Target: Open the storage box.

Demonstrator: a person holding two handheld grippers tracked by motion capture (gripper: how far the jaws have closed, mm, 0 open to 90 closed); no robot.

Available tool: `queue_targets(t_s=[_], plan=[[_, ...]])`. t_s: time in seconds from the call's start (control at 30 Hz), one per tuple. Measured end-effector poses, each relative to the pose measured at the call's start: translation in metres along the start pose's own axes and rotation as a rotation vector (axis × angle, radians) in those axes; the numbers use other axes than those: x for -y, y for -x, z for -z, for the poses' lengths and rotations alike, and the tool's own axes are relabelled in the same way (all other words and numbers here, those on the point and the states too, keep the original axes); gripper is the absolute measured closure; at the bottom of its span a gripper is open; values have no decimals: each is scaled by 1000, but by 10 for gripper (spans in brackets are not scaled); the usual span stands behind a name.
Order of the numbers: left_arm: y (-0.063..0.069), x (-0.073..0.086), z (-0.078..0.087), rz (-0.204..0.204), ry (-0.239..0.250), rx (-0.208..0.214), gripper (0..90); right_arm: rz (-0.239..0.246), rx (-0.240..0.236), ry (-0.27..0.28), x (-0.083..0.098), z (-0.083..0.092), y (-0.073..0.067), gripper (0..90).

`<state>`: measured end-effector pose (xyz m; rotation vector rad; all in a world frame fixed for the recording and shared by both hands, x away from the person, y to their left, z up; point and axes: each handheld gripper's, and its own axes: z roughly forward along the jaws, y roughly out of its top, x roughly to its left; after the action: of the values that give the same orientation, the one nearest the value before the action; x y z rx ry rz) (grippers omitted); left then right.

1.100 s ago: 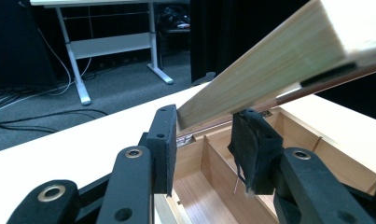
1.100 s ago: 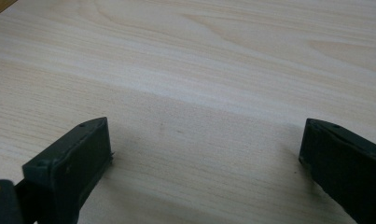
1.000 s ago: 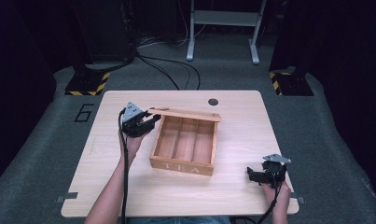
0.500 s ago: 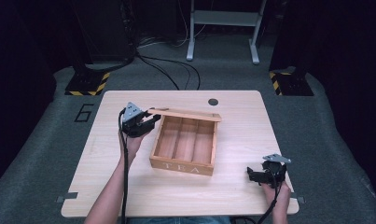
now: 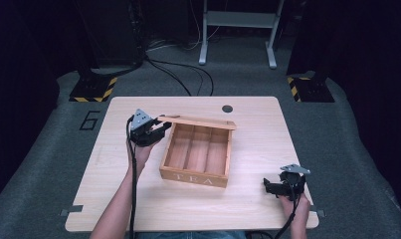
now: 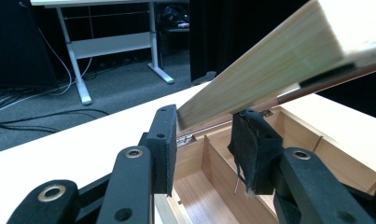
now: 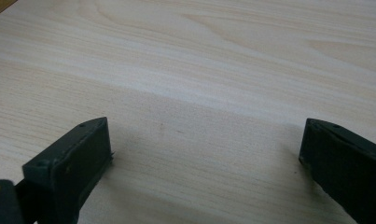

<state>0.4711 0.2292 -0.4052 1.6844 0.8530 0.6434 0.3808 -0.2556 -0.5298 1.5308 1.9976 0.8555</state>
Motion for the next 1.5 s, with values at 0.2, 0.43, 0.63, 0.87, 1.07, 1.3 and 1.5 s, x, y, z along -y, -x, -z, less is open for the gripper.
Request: queue_targets(t_s=[0.2,0.43,0.63,0.87,1.07,1.3,1.5], plan=[[0,0,0,-1,-1,0,612,0,0,1,0,0,0,17],[0,0,0,-5,-4,1,612,0,0,0,0,0,0,17],[1,0,1,2,-5,1,612,0,0,0,0,0,0,17],[0,1,3,2,-22,16,610,0,0,1,0,0,0,17],[0,1,6,2,-19,28,606,1,1,1,0,0,0,17],[3,9,10,-3,-25,34,591,9,-2,-2,0,0,0,17],[9,17,15,-7,-46,48,530,7,-3,-2,0,0,0,17]])
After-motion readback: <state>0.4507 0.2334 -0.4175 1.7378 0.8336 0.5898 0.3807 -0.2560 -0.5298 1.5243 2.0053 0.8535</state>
